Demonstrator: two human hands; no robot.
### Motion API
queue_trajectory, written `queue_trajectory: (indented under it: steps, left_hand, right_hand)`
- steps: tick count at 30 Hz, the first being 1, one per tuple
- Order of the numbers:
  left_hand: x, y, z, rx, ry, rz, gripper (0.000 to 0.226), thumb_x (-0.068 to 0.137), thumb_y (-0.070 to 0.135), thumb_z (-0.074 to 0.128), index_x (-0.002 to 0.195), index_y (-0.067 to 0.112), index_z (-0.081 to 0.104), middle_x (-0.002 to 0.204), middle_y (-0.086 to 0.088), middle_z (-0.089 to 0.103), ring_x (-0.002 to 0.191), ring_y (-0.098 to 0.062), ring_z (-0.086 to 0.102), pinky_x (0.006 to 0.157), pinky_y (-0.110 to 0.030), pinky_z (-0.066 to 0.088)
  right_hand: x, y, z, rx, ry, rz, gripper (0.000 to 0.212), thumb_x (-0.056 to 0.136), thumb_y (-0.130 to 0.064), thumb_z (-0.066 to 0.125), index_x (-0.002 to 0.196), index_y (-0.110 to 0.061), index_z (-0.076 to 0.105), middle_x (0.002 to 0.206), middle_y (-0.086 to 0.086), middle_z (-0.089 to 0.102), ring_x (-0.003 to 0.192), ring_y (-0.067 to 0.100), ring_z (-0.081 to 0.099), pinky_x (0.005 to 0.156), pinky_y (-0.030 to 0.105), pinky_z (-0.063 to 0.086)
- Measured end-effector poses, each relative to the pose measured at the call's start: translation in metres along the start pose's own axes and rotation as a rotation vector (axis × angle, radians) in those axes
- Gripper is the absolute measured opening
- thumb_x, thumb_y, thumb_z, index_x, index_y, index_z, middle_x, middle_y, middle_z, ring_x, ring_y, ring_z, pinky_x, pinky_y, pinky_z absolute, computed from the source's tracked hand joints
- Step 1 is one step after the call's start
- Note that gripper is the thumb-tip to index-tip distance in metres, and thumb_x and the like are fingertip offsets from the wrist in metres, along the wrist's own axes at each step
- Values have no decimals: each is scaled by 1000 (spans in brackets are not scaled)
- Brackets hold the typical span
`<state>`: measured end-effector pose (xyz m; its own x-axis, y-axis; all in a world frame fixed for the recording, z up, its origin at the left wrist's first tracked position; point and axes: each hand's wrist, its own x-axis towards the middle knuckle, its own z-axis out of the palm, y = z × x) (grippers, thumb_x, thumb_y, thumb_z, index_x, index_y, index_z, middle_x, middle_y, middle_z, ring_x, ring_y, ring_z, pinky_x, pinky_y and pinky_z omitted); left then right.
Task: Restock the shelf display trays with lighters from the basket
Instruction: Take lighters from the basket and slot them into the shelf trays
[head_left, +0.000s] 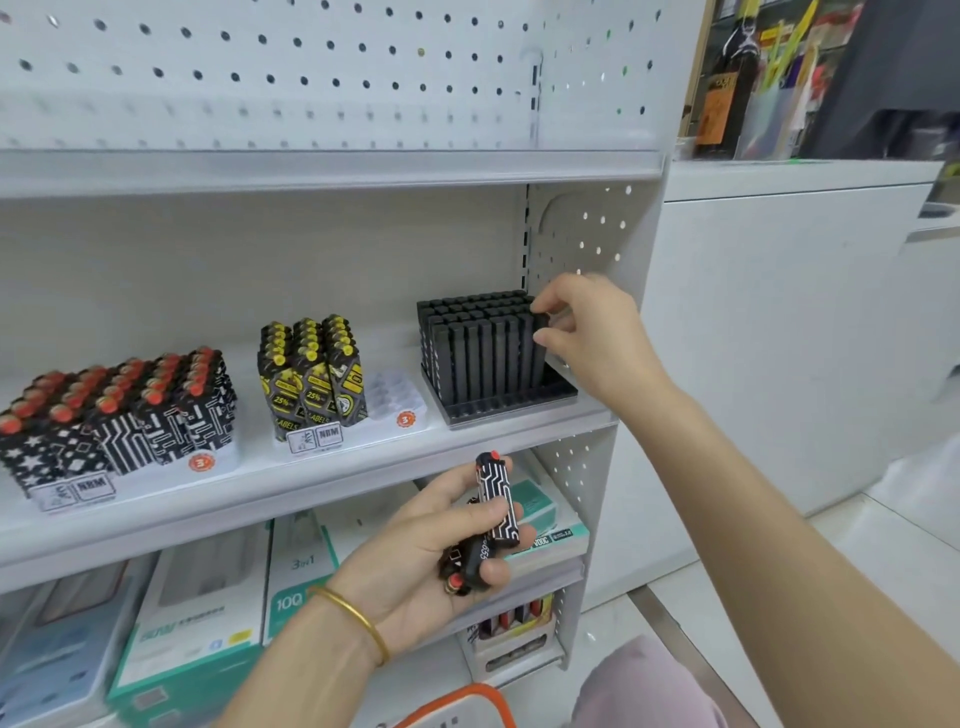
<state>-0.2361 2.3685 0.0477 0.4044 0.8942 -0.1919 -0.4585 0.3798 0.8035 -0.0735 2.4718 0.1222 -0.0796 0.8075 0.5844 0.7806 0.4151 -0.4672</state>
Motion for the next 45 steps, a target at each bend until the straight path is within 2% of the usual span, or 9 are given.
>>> queue_trajectory:
  steps: [6, 9, 15, 18, 21, 26, 37, 41, 45]
  left_hand:
    - [-6, 2, 0, 28, -42, 43, 60, 65, -19, 63, 119, 6, 57, 72, -14, 61, 74, -28, 68, 37, -20, 40]
    - [-10, 1, -3, 32, -27, 90, 59, 63, -12, 60, 120, 2, 55, 78, -13, 59, 79, -29, 69, 36, -20, 39]
    - [-25, 4, -9, 83, -1, 177, 57, 64, -10, 61, 119, 2, 55, 90, -15, 59, 78, -26, 68, 37, -21, 38]
    - [-33, 7, -14, 117, 45, 236, 57, 63, -9, 63, 118, 5, 57, 100, -11, 59, 78, -25, 69, 38, -20, 37]
    - [-45, 13, -22, 132, 81, 286, 55, 64, -7, 66, 117, 5, 58, 105, -11, 60, 74, -20, 66, 38, -19, 36]
    - [-79, 34, -46, 111, 175, 363, 49, 65, -6, 62, 113, 5, 60, 91, -11, 60, 70, -17, 61, 36, -17, 36]
    - [-146, 59, -101, 149, 396, 508, 44, 81, -15, 56, 118, 8, 57, 91, -10, 60, 56, -14, 51, 40, -20, 39]
    - [-160, 66, -118, 65, 427, 495, 43, 77, -7, 59, 117, 7, 59, 95, -12, 63, 74, -21, 62, 38, -18, 37]
    - [-174, 74, -129, -119, 385, 442, 37, 70, -1, 55, 106, 2, 61, 78, -14, 64, 65, -19, 65, 33, -14, 33]
  right_hand:
    - [-13, -5, -5, -30, 64, -13, 39, 87, 6, 44, 116, -12, 64, 112, 9, 56, 101, 24, 57, 91, 21, 39]
    - [-35, -21, -11, 70, 121, -41, 33, 87, 2, 48, 107, -18, 66, 95, -1, 60, 86, 15, 60, 81, 24, 47]
    - [-73, -59, -16, 324, -481, 13, 11, 88, -30, 61, 84, -21, 68, 66, -8, 64, 52, 5, 59, 51, 24, 51]
    - [-74, -69, -6, 322, -499, -19, 12, 81, -29, 70, 83, -17, 69, 68, 1, 64, 58, 17, 60, 56, 33, 52]
    - [-70, -84, -2, 450, -566, -20, 8, 82, -15, 69, 88, -10, 69, 68, 1, 64, 57, 8, 59, 58, 30, 52]
    - [-61, -113, 14, 665, -661, -58, 22, 89, 0, 57, 98, -15, 69, 92, 14, 70, 74, 9, 61, 62, 25, 53]
    - [-56, -198, 68, 696, -761, -173, 21, 83, 1, 64, 96, -14, 68, 69, -4, 64, 60, 2, 60, 56, 19, 52]
    - [-56, -215, 82, 748, -817, -173, 20, 84, 0, 63, 97, -14, 68, 79, 5, 67, 69, 9, 62, 59, 22, 53]
    - [-51, -233, 91, 859, -954, -187, 18, 81, 3, 63, 97, -7, 65, 85, 10, 66, 69, 12, 62, 59, 21, 53]
